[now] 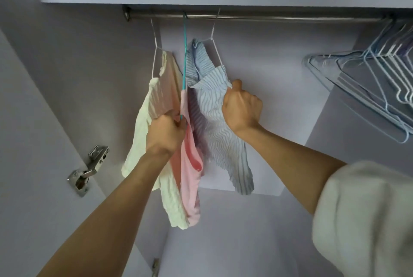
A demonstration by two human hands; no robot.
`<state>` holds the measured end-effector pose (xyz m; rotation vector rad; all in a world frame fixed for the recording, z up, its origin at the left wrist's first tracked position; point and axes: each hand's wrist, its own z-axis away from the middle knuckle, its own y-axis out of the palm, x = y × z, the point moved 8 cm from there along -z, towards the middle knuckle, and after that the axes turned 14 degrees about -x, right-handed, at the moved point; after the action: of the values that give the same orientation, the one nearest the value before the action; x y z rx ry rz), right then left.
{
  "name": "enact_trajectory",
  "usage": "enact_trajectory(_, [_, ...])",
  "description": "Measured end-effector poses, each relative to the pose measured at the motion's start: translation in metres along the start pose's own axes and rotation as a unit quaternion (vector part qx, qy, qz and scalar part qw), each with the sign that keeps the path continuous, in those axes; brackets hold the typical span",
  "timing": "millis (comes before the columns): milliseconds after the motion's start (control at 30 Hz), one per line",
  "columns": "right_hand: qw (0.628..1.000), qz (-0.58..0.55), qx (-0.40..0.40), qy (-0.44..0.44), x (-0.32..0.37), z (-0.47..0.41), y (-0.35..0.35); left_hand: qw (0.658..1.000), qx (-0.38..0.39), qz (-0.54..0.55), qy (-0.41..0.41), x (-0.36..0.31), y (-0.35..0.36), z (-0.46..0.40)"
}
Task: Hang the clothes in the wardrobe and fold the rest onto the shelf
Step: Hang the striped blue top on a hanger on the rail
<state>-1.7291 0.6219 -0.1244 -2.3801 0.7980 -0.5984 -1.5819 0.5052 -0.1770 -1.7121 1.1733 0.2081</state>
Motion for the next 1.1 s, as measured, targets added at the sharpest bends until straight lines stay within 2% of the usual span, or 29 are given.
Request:
enact_trajectory(333, [0.996, -0.008, 0.061, 0.059, 0.003, -0.006, 0.013, 1.000, 0.005, 0.023, 0.001, -0.011, -0.007, 0.003])
enact_trajectory(533, [0.986, -0.100, 0.099, 0.089, -0.001, 0.029, 0.004, 1.000, 0.028, 0.009, -0.008, -0.007, -0.005, 0.016])
enact_trajectory(667, [0.980, -0.177, 0.060, 0.068, -0.007, 0.064, -0.021, 0.998, 0.049, 0.005, -0.035, 0.004, -0.005, 0.048])
enact_trajectory(733, [0.971, -0.219, 0.079, 0.058, -0.007, 0.089, -0.030, 0.997, 0.046, 0.002, -0.059, 0.014, -0.015, 0.074])
enact_trajectory(800, [0.955, -0.251, 0.151, 0.043, -0.001, 0.117, -0.030, 0.994, 0.045, -0.001, -0.096, 0.027, -0.030, 0.104])
enact_trajectory(867, [0.924, -0.275, 0.267, 0.007, 0.013, 0.154, -0.026, 0.989, 0.028, -0.008, -0.147, 0.041, -0.052, 0.141])
enact_trajectory(933, [0.875, -0.307, 0.372, -0.031, 0.036, 0.194, -0.027, 0.982, 0.000, -0.023, -0.189, 0.053, -0.085, 0.180])
enact_trajectory(1000, [0.837, -0.328, 0.434, -0.049, 0.056, 0.231, -0.031, 0.972, -0.020, -0.041, -0.230, 0.068, -0.114, 0.220])
enact_trajectory(1100, [0.767, -0.357, 0.521, -0.113, 0.095, 0.298, -0.053, 0.941, -0.094, -0.083, -0.314, 0.090, -0.172, 0.303])
